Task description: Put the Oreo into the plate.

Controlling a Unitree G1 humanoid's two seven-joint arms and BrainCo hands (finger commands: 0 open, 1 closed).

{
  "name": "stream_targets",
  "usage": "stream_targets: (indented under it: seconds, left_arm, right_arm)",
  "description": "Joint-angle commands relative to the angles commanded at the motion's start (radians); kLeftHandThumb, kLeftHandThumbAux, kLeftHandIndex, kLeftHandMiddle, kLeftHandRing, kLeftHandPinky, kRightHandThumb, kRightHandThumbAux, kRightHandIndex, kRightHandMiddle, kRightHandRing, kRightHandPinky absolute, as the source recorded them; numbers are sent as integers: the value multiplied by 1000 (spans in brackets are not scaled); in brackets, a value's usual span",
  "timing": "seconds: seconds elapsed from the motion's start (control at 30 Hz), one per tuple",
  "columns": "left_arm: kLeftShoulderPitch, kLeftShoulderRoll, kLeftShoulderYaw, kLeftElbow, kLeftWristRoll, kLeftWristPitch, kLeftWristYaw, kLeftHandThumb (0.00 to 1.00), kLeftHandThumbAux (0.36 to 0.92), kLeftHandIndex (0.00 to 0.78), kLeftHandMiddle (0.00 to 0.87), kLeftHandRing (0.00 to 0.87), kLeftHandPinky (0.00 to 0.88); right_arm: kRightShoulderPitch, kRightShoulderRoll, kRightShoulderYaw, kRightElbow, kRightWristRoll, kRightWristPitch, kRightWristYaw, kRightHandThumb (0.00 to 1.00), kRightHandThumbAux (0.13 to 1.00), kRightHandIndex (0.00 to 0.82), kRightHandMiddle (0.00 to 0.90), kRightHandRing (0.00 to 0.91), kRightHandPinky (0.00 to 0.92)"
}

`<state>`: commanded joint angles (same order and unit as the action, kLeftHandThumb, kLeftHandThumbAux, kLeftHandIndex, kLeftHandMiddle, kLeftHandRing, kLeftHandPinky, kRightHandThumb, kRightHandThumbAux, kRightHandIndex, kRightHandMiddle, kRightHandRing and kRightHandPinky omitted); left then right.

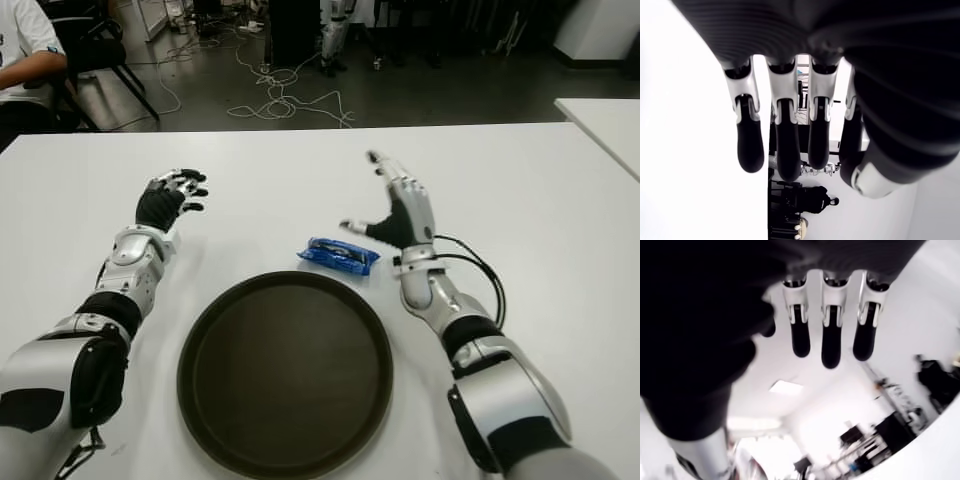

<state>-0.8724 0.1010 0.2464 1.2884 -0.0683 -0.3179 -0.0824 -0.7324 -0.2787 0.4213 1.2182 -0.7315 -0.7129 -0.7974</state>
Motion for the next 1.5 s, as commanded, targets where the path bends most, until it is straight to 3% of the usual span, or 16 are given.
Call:
stream_targets:
  seconds: [0.17, 0.63, 0.87, 1.5]
  left_arm:
    - [0, 1, -1, 0, 1, 1, 1, 671, 726, 400, 359, 406, 476]
    - [2, 1, -3, 1, 4, -6, 0, 670, 727, 398, 341, 398, 474]
    - [2, -1, 3, 0, -3, -7, -3, 671, 726, 398, 349, 414, 506]
    - [3, 2, -7, 0, 16, -10, 11, 672, 724, 400, 364, 415, 491]
  right_arm:
    - [-13, -13, 53, 12, -34, 30, 51, 0, 782, 142, 209, 221, 259]
    - [-44, -53, 182, -18, -97, 142, 376, 0, 670, 124, 160, 164, 151]
    - [-38, -65, 205, -61, -105, 171, 415, 0, 667, 126, 148, 144, 117]
    - [-19, -82, 249, -170, -128, 286, 486, 0, 679, 122, 140, 133, 96]
